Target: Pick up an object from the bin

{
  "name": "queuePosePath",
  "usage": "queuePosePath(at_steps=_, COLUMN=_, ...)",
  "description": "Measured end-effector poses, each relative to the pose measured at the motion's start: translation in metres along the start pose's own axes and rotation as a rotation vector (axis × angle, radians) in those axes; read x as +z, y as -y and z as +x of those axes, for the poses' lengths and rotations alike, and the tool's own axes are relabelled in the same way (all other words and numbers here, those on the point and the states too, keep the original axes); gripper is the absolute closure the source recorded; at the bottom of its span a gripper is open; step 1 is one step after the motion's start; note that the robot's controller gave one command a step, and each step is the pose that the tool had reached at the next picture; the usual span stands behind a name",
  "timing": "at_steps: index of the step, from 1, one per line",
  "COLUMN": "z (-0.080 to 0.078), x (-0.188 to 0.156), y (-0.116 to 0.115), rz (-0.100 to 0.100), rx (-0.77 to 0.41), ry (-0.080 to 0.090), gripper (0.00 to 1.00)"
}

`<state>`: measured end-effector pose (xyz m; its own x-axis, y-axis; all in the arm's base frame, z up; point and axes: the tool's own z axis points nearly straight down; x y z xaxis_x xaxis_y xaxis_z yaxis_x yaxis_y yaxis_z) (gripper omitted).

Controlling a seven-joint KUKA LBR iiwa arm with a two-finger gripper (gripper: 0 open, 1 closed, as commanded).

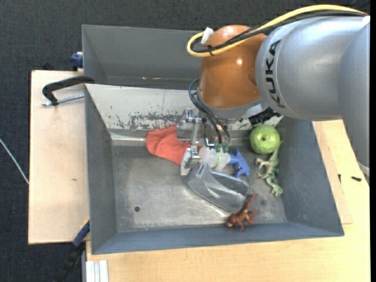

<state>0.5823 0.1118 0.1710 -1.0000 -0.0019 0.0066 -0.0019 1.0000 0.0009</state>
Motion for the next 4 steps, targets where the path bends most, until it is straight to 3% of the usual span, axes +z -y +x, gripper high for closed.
queuePosePath(at_steps=1, z=-0.002, x=-0.005, y=0.001, rz=-0.001, rx=0.002, ry=0.009, gripper=0.00)
queuePosePath(at_steps=3, z=-0.020, x=0.099, y=0.005, rz=-0.003, rx=0.118, ry=0.011, gripper=0.00)
queuePosePath(at_steps=4, z=-0.017, x=0.097, y=0.001, rz=-0.007, rx=0.279, ry=0.011, gripper=0.00)
